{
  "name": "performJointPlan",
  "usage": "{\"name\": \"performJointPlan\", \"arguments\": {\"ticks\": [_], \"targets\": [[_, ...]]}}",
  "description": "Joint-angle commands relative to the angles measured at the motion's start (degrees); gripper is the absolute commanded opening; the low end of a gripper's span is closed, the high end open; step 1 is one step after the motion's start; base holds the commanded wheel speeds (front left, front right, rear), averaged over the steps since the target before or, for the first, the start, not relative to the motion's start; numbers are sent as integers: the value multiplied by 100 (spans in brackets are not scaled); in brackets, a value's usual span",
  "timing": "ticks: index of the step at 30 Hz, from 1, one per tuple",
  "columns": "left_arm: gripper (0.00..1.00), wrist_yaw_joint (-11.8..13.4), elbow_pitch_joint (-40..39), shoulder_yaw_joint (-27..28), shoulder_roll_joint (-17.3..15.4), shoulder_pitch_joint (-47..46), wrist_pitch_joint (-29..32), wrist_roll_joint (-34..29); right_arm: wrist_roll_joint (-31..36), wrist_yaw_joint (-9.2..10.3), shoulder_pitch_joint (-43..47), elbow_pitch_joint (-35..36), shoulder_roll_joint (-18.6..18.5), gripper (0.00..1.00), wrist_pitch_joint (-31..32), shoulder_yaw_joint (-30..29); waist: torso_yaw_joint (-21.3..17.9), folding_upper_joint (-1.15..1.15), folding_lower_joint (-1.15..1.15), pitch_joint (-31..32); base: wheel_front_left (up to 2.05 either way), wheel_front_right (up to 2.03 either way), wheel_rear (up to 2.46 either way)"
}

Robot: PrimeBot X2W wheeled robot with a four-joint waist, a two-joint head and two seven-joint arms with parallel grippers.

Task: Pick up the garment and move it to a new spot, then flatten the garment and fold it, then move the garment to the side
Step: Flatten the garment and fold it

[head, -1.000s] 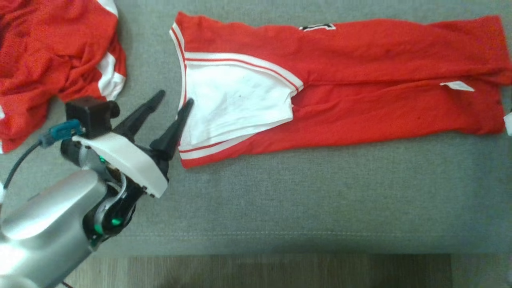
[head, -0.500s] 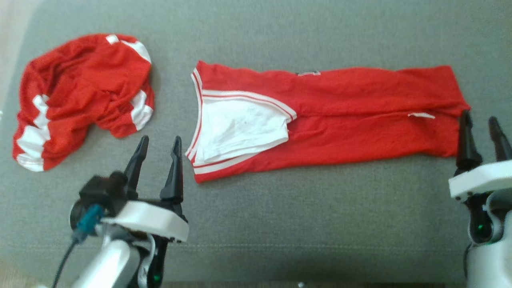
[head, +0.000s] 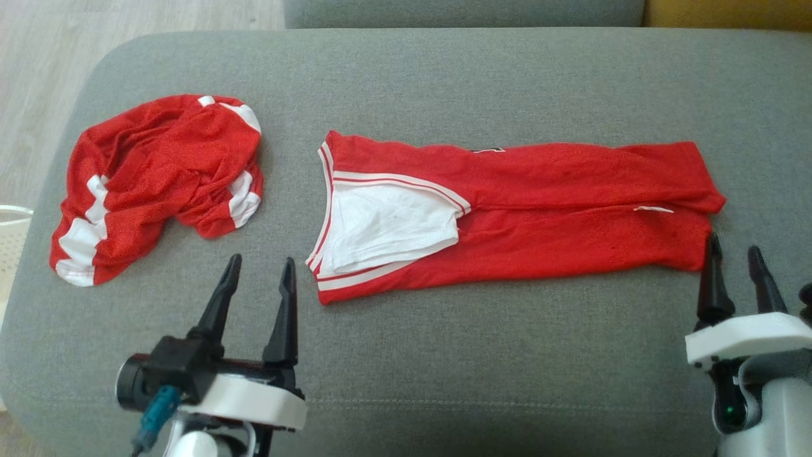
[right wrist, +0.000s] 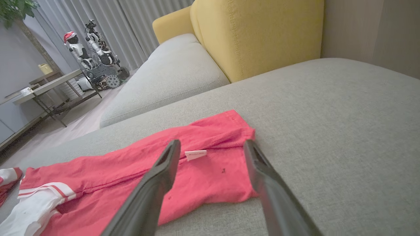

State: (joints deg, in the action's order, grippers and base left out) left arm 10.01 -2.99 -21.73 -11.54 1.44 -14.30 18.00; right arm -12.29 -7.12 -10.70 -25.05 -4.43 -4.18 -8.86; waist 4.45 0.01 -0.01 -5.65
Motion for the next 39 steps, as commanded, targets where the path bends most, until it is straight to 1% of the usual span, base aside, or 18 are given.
{"name": "performJointPlan", "arguments": {"ticks": [1,2,4,5,8,9,10,11,17,21,25,30,34,39], "targets": [[100,-50,-224,259,27,-150,-70,-129,71,-36,-149,106,4,100,-47,96,6,-1,1,-8,0,0,0],[100,-146,-240,313,128,-110,-70,-306,127,-36,-290,-84,-2,100,42,-53,29,-1,1,-30,0,0,0],[100,-249,-253,336,221,-103,-70,-460,234,-36,-530,-331,-26,100,213,-317,75,-1,1,-73,0,0,0],[100,-249,-253,336,221,-103,-70,-460,234,-36,-530,-331,-26,100,213,-317,75,-1,1,-73,0,0,0],[100,-383,-276,326,369,-126,-70,-647,510,-36,-1035,-748,-64,100,512,-818,161,-1,1,-175,0,0,0],[100,-475,-271,295,452,-150,-70,-742,767,-36,-1399,-1035,-125,100,684,-1150,234,-1,1,-265,0,0,0],[100,-521,-262,279,491,-164,-70,-775,949,-36,-1562,-1198,-176,100,792,-1312,275,-1,1,-310,0,0,0],[100,-521,-262,279,491,-164,-70,-775,949,-36,-1562,-1198,-176,100,792,-1312,275,-1,1,-310,0,0,0],[100,-733,-190,260,662,-267,-70,-897,1869,-36,-2413,-2050,-358,100,1331,-2113,438,-1,1,-574,0,0,0],[100,-866,-154,267,741,-366,-70,-983,2446,-36,-2814,-2571,-433,100,1525,-2405,496,-1,1,-735,0,0,0],[100,-928,-145,307,784,-420,-70,-1021,2682,-36,-3019,-2882,-435,100,1545,-2542,503,-1,1,-818,0,0,0],[100,-986,-129,357,815,-435,-70,-1077,2922,-36,-3169,-2976,-457,100,1478,-2807,483,-1,1,-840,0,0,0],[100,-1039,-126,383,829,-412,-70,-1117,3184,-36,-3273,-2752,-448,100,1353,-3076,424,-1,1,-834,0,0,0],[100,-1129,-113,346,842,-416,-70,-1173,3445,-36,-3482,-2388,-305,100,948,-3274,365,-1,1,-865,0,0,0]]}}
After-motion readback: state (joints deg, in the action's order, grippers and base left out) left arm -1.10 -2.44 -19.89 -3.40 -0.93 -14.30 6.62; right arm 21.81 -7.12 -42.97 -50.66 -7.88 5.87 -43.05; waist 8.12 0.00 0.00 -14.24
